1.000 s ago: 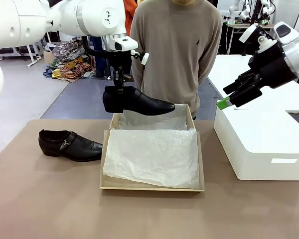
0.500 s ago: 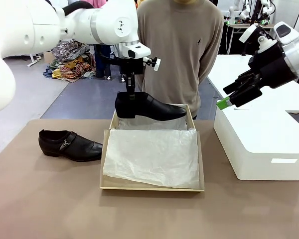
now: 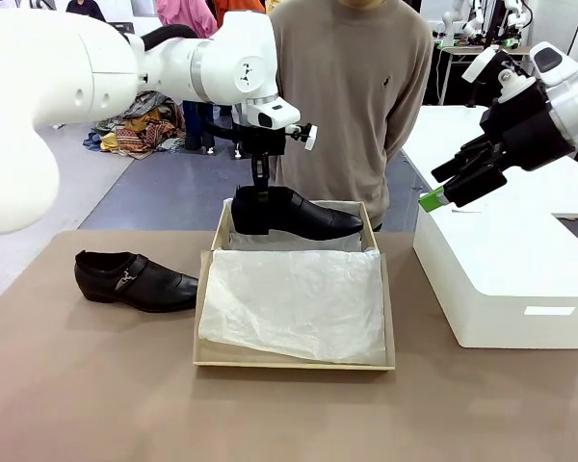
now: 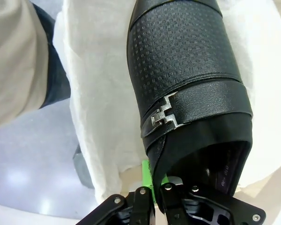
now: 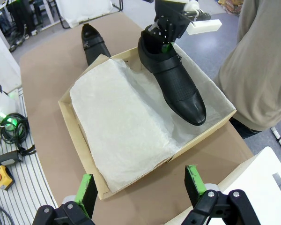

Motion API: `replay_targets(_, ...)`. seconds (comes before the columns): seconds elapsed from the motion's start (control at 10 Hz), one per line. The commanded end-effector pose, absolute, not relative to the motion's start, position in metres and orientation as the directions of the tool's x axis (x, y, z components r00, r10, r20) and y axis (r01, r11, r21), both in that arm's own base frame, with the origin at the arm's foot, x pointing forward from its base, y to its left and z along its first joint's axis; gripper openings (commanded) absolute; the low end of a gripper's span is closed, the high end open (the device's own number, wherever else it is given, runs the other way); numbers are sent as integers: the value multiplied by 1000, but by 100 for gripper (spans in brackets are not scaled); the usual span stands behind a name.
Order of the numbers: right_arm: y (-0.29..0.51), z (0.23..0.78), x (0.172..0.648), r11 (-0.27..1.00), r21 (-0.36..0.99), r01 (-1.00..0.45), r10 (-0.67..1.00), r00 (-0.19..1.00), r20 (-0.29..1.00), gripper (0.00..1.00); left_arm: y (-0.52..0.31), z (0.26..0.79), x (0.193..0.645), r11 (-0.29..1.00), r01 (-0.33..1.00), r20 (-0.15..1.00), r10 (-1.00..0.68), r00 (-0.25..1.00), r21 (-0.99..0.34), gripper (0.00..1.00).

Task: Pack the shoes into the box.
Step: Place one shoe of the Shoes into the Shoes Box.

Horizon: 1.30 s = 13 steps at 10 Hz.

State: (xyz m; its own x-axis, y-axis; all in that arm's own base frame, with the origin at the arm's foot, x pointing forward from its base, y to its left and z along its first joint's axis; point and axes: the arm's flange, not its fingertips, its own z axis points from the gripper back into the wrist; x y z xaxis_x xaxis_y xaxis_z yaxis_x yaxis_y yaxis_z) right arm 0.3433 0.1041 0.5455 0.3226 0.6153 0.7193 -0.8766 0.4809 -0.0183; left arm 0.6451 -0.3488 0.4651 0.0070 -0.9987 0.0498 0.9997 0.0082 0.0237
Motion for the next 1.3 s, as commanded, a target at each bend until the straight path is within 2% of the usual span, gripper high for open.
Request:
replay_targets(0.0,104,544,346,465,-15,-885,607,306,733,100,-351,468,657,44,998,22,-999,43,42,0)
replay_targets(1.2,104,544,346,465,-15,-885,607,306,733,100,-342,399,666,107,994,-10,-994,107,8,0)
